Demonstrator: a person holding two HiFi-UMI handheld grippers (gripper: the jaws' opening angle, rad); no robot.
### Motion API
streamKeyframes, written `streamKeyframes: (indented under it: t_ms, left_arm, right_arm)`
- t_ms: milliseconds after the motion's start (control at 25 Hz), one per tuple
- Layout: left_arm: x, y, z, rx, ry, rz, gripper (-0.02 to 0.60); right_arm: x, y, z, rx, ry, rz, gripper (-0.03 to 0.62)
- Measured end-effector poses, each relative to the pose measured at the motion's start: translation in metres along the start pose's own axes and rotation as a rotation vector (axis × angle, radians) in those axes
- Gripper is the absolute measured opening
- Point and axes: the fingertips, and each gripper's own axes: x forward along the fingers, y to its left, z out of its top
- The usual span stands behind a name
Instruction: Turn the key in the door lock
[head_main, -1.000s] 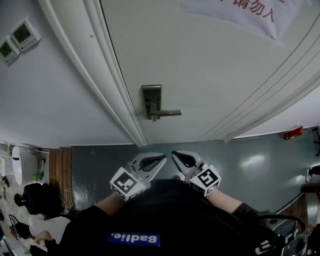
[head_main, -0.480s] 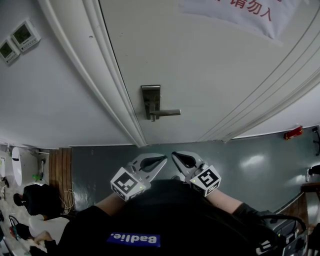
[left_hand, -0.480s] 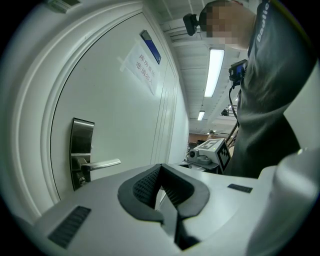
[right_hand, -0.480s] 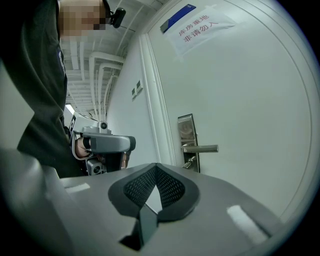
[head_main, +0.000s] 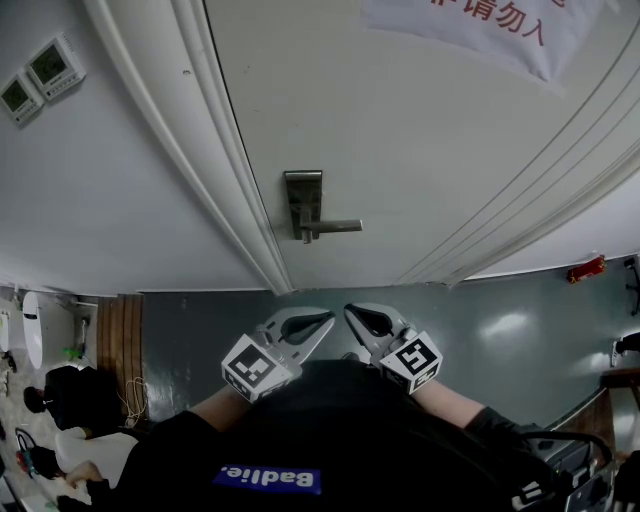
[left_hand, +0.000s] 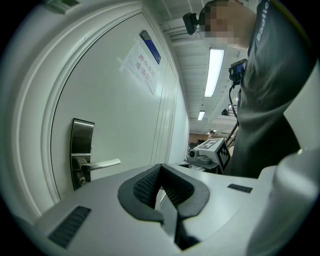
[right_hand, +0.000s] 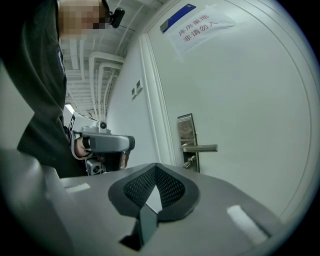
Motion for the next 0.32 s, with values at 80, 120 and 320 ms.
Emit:
streamKeyframes:
  t_ms: [80, 120, 320]
  left_arm:
    - [0.0002, 0.0004, -0.0009, 0.000, -0.003, 0.003, 0.006]
    - [0.0003, 0.0004, -0.0012, 0.001, -0.002, 0.004, 0.006]
    - [0.0015, -0.0005, -0.0013, 0.002, -0.001, 0.006, 0.006]
  right_arm:
    - [0.0001, -0.0002, 0.0001, 0.006, -0.001, -0.002, 0.002]
    - [-0.0001, -0.0004, 0.0000, 0.008, -0.001, -0.003, 0.002]
    - [-0.0015, -0.0009, 0.0000, 0.028, 0.001, -0.006, 0.002]
